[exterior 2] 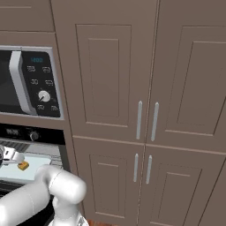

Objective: Take the baked cake out of the oven and place it on the plate for cooling. Then close the oven door.

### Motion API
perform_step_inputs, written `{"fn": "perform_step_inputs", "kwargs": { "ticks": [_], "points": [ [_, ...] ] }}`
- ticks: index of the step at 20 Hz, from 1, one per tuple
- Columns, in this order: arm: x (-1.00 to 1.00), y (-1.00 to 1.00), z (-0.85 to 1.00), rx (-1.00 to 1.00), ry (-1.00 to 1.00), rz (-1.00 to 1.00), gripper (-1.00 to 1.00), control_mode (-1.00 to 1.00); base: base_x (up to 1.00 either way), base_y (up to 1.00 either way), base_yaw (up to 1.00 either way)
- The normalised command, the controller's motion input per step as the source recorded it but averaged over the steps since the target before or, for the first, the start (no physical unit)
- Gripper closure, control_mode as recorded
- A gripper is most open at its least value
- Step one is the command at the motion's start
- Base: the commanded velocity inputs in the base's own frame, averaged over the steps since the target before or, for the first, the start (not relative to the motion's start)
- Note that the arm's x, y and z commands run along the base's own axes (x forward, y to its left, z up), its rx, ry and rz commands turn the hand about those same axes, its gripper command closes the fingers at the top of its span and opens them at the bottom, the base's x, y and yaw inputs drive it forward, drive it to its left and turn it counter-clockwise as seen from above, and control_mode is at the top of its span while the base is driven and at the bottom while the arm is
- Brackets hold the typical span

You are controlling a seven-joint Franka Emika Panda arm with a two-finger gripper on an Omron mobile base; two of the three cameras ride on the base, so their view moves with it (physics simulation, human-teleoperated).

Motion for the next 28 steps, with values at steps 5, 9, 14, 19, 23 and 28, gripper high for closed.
{"fn": "perform_step_inputs", "kwargs": {
  "ticks": [5, 9, 14, 19, 23, 28],
  "points": [
    [0.17, 0.05, -0.18, 0.08, -0.01, 0.00, -1.00, -1.00, 0.00, 0.00, 0.00],
    [0.26, 0.13, -0.21, 0.08, 0.00, 0.00, -1.00, -1.00, 0.00, 0.00, 0.00],
    [0.27, 0.13, -0.25, 0.05, 0.00, 0.00, -1.00, -1.00, 0.00, 0.00, 0.00],
    [0.30, 0.16, -0.26, 0.01, 0.00, 0.00, -1.00, -1.00, 0.00, 0.00, 0.00],
    [0.27, 0.21, -0.31, 0.00, 0.07, 0.00, -1.00, -1.00, 0.00, 0.00, 0.00],
    [0.24, 0.25, -0.35, 0.00, 0.12, 0.00, -1.00, -1.00, 0.00, 0.00, 0.00]
  ]
}}
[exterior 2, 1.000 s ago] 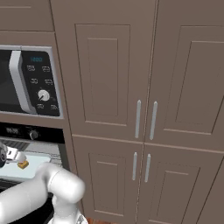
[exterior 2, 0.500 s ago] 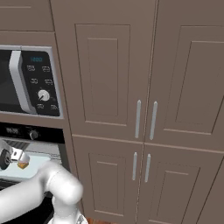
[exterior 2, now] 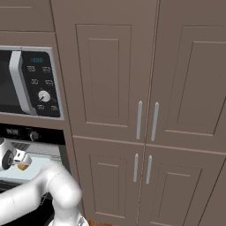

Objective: Take the baked cake out of the oven and place it on the plate for cooling. Then close the oven door.

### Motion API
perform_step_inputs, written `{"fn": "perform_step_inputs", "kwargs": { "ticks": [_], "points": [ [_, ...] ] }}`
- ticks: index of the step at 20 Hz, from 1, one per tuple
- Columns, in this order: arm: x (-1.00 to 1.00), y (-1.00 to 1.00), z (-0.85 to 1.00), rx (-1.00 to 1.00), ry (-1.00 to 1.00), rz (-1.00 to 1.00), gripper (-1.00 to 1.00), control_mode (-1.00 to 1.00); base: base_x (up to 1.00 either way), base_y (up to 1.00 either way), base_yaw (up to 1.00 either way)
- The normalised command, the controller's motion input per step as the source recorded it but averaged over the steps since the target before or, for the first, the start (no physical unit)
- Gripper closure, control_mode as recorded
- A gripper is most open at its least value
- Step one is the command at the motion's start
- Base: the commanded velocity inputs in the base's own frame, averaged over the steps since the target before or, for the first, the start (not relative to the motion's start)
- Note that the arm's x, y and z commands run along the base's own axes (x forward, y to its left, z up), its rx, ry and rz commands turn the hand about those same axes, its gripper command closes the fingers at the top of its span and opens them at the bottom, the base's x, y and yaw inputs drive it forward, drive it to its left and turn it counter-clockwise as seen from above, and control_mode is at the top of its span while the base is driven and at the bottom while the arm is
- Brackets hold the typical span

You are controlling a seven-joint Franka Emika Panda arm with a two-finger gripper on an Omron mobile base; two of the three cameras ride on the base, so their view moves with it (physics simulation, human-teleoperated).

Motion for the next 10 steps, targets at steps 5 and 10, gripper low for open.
{"fn": "perform_step_inputs", "kwargs": {
  "ticks": [5, 10],
  "points": [
    [0.16, 0.20, -0.37, 0.00, 0.01, 0.00, -1.00, -1.00, 0.00, 0.00, 0.00],
    [0.15, 0.15, -0.36, 0.00, 0.00, 0.00, -1.00, -1.00, 0.00, 0.00, 0.00]
  ]
}}
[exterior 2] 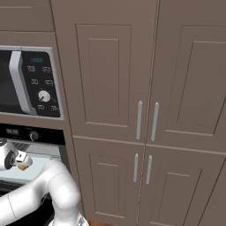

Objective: Take the baked cake out of the oven and place it on the plate for cooling. Then close the oven door.

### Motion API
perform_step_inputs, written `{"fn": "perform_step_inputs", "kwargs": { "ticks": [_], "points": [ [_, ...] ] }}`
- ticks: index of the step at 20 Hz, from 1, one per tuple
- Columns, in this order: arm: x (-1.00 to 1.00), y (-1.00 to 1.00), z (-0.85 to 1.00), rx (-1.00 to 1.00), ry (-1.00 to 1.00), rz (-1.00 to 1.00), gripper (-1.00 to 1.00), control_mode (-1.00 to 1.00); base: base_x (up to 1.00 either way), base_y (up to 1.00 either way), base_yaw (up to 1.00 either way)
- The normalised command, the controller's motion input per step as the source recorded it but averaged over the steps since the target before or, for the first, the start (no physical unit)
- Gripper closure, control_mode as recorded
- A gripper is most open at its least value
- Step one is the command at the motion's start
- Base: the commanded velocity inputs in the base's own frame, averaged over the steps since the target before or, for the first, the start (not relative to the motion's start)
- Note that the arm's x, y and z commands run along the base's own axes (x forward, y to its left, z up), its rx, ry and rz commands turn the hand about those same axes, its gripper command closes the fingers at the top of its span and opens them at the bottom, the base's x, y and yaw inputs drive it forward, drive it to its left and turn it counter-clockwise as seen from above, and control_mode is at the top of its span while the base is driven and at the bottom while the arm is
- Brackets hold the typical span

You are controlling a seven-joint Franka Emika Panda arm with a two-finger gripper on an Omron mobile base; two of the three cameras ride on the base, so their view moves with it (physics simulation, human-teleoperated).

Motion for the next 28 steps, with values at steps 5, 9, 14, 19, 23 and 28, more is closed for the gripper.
{"fn": "perform_step_inputs", "kwargs": {
  "ticks": [5, 9, 14, 19, 23, 28],
  "points": [
    [0.08, 0.10, -0.27, 0.00, 0.00, 0.00, -1.00, -1.00, 0.00, 0.00, 0.00],
    [0.04, 0.03, -0.16, 0.00, 0.00, 0.00, -1.00, -1.00, 0.00, 0.00, 0.00],
    [-0.03, 0.00, -0.21, 0.00, 0.00, -0.01, -1.00, -1.00, 0.00, 0.00, 0.00],
    [-0.20, 0.00, -0.31, 0.00, 0.00, 0.00, -1.00, -1.00, 0.00, 0.00, 0.00],
    [-0.32, 0.00, -0.36, 0.00, 0.00, 0.00, -1.00, -1.00, 0.00, 0.00, 0.00],
    [-0.38, 0.00, -0.38, 0.00, 0.00, 0.00, -1.00, -1.00, 0.00, 0.00, 0.00]
  ]
}}
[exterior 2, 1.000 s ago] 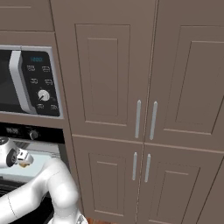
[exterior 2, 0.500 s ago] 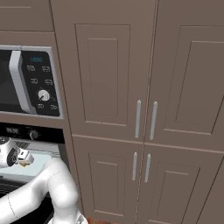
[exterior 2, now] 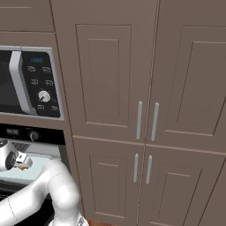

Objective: Take the baked cake out of the oven and place it on the plate for cooling. Then close the oven door.

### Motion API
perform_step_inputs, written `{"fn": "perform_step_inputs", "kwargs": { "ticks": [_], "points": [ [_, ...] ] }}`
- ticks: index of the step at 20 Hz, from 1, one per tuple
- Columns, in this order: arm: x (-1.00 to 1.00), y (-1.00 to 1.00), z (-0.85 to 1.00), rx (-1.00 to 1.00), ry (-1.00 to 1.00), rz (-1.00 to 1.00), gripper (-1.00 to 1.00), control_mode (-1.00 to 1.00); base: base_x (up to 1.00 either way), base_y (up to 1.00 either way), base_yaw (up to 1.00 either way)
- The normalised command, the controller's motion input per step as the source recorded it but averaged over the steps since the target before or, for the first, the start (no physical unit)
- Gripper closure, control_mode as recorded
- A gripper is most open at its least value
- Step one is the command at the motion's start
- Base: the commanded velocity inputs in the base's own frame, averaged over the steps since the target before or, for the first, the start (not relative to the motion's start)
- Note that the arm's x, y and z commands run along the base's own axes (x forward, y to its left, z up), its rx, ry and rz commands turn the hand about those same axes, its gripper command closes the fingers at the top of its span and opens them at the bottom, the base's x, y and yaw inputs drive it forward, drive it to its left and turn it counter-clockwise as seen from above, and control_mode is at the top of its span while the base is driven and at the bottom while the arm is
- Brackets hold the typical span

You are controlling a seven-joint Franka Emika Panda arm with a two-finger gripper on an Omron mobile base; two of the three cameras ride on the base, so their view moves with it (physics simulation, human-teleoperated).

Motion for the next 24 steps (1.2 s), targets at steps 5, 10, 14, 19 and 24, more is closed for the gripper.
{"fn": "perform_step_inputs", "kwargs": {
  "ticks": [5, 10, 14, 19, 24],
  "points": [
    [0.00, -0.04, 0.01, 0.00, -0.02, -0.03, -1.00, -1.00, 0.00, 0.00, 0.00],
    [0.00, -0.03, 0.16, 0.00, -0.02, -0.05, -1.00, -1.00, 0.00, 0.00, 0.00],
    [0.03, -0.06, 0.09, 0.00, -0.01, -0.06, -1.00, -1.00, 0.00, 0.00, 0.00],
    [0.09, -0.10, -0.01, 0.00, 0.00, -0.07, -1.00, -1.00, 0.00, 0.00, 0.00],
    [0.03, -0.02, -0.21, 0.02, 0.02, -0.03, -1.00, -1.00, 0.00, 0.00, 0.00]
  ]
}}
